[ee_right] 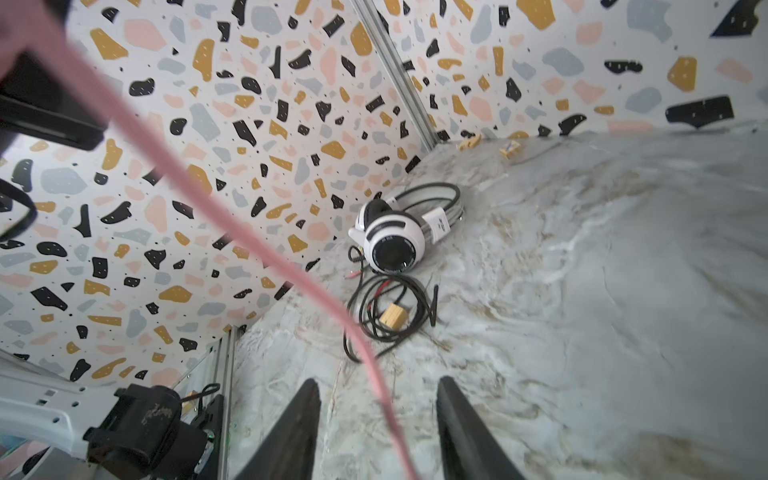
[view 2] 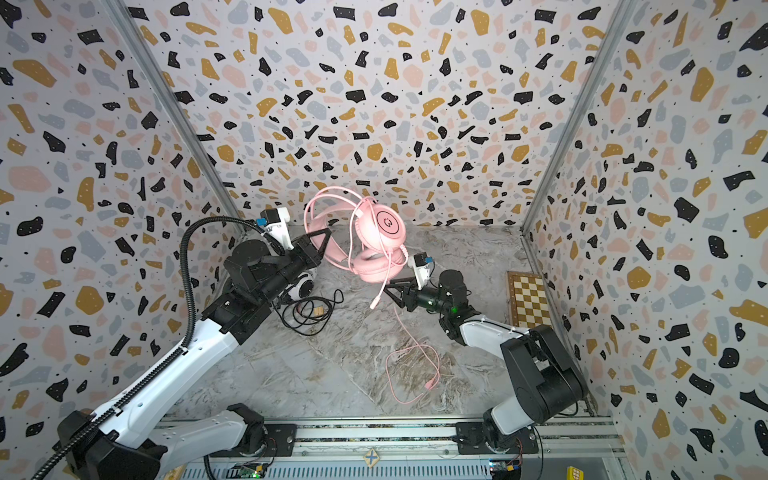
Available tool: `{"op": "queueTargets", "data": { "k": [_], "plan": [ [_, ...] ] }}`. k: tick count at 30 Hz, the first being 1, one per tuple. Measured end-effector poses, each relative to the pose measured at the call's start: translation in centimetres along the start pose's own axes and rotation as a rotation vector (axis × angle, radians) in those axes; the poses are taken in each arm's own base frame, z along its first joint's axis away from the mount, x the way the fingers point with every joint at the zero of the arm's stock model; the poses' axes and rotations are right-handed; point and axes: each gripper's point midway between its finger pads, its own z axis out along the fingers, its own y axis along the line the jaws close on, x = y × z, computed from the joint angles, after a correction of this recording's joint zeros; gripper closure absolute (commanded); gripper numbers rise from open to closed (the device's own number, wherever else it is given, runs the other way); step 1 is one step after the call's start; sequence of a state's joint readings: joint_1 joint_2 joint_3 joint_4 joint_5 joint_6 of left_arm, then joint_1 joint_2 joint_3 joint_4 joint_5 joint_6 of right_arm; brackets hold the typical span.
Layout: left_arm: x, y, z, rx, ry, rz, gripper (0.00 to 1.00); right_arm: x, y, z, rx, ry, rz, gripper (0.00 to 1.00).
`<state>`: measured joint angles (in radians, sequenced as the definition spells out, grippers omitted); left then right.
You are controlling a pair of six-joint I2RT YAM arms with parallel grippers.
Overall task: Wrap the headphones
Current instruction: 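Release the cable and lower the right gripper to the hanging cable, then grasp the hanging pink cable lower down with the right gripper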
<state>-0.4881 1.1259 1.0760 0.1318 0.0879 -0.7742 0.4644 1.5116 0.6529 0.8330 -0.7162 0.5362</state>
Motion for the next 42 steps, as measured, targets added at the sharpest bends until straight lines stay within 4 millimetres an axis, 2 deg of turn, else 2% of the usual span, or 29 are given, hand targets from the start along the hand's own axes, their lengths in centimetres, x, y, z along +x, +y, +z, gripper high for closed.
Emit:
{"op": "queueTargets", "data": {
  "k": [9, 16, 24, 27, 30, 35, 42],
  "plan": [
    [0.1, 0.2, 0.0, -0.015, 0.013, 0.007, 1.0, 5.2, -1.6, -1.1, 0.053, 0.08, 0.018, 0.49],
    [-0.6, -0.4, 0.1, -0.009, 0.004, 0.015, 1.0, 7.0, -2.9, -1.4, 0.105, 0.113, -0.007, 0.49],
    [-1.0, -0.9, 0.0, -0.007, 0.003, 0.028, 1.0, 9.1, -5.4, -1.4, 0.209, 0.176, -0.015, 0.5],
    [-1.3, -0.9, 0.0, -0.009, -0.007, 0.03, 1.0, 9.3, -6.0, -1.5, 0.245, 0.192, -0.032, 0.59],
    [-1.7, -1.0, 0.1, -0.017, -0.017, 0.031, 1.0, 9.8, -6.0, -1.3, 0.263, 0.205, -0.044, 0.62],
    [-2.1, -0.8, 0.4, -0.035, -0.035, 0.002, 1.0, 10.8, -5.3, -0.7, 0.257, 0.232, -0.061, 0.79],
    [-3.0, 0.5, 0.4, -0.102, -0.093, -0.028, 1.0, 11.3, -4.2, -0.3, 0.235, 0.243, -0.051, 0.89]
  ]
}}
